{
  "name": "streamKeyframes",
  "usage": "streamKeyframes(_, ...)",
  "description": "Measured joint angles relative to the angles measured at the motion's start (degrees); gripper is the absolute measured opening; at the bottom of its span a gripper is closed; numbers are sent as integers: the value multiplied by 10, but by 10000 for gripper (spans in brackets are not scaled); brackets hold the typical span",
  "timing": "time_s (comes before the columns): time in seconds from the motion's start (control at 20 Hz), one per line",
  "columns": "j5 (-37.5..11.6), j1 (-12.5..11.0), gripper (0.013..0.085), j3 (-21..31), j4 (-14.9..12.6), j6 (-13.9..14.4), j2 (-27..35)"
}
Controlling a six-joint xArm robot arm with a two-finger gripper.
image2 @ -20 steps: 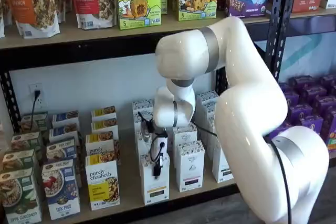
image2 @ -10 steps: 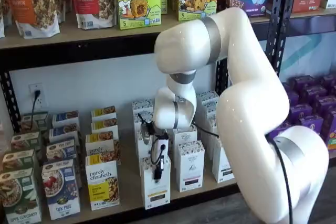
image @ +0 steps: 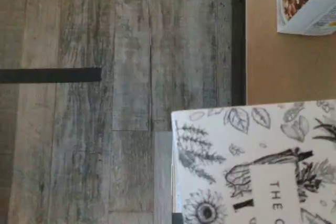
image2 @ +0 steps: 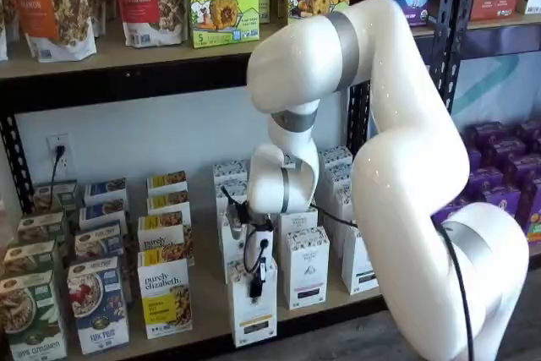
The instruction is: Pick up the white box with a yellow strip in the middle, on the bottom shelf, the fourth box from the left
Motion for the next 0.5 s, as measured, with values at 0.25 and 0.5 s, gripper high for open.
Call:
streamKeyframes(0.25,-11,5,490,35,12,-8,-23)
streamKeyframes(0.5,-21,5,490,72,-4,6,-48)
